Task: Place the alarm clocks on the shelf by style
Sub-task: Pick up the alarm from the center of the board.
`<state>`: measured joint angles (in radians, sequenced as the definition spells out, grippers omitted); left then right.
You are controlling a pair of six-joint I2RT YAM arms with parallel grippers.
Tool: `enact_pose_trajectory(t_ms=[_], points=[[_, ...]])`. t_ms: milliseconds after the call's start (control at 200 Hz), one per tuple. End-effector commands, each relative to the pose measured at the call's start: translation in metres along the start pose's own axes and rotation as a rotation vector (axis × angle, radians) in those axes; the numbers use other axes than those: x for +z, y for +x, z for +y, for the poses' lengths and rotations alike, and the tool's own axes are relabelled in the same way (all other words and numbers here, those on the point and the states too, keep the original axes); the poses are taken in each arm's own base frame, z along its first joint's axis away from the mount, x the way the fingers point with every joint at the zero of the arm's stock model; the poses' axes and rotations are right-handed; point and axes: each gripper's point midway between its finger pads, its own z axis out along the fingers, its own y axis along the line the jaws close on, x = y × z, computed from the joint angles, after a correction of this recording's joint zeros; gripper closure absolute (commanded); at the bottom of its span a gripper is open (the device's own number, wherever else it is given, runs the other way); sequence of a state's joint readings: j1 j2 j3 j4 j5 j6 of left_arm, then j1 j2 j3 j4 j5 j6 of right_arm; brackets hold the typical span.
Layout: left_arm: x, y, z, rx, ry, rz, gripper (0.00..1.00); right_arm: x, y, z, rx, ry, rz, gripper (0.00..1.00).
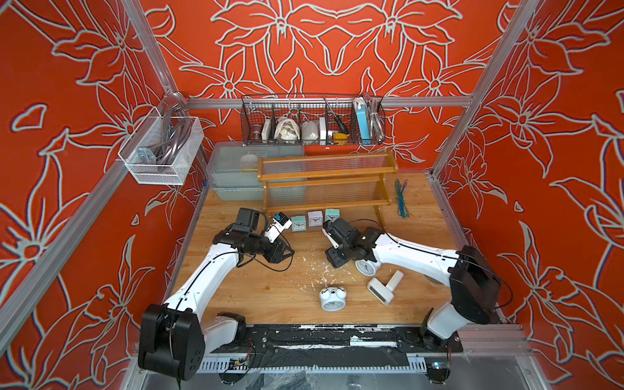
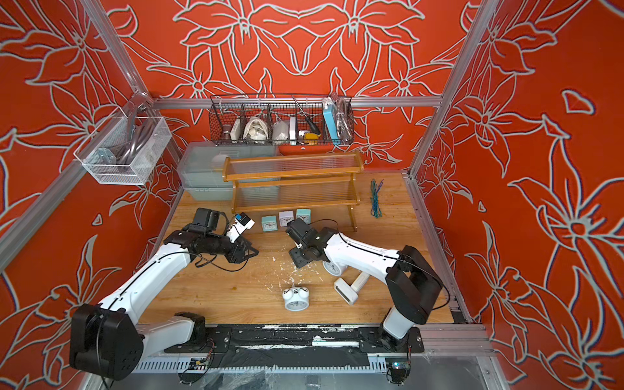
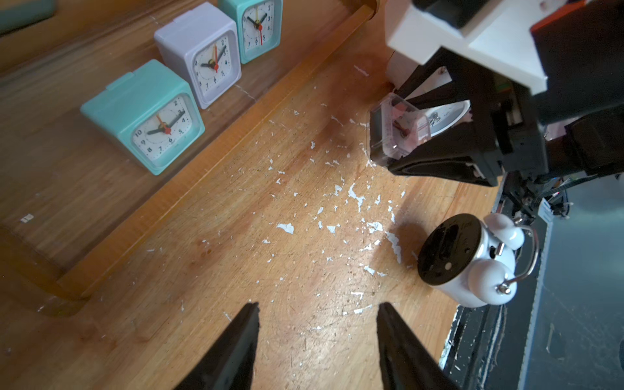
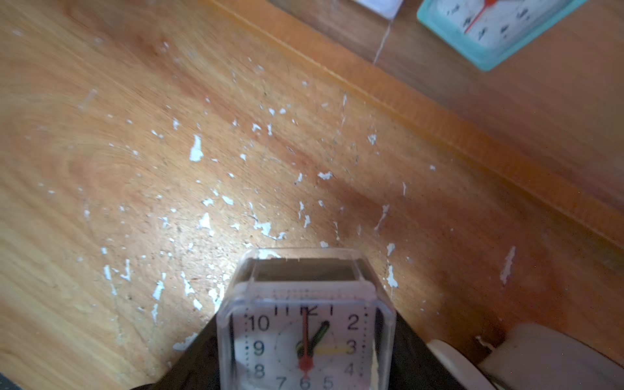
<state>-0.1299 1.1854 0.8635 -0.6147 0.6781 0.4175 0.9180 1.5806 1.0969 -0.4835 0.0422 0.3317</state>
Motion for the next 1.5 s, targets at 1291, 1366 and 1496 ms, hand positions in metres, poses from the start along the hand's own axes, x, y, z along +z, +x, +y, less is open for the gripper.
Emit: enact_pose_trajectory(t_ms=[1291,1366,1496], points=[[0.026,-0.017,-0.053,-0.247,0.241,0.179,0.49,-0.021,-0.061,0.084,-0.207,-0.148,-0.579,0.45],[0.027,-0.015,-0.054,-0.247,0.248,0.184,0.54,-0.018,-0.061,0.082,-0.204,-0.135,-0.573,0.43],[0.029,-0.014,-0.053,-0.242,0.250,0.188,0.63,-0.016,-0.061,0.080,-0.198,-0.123,-0.568,0.42]])
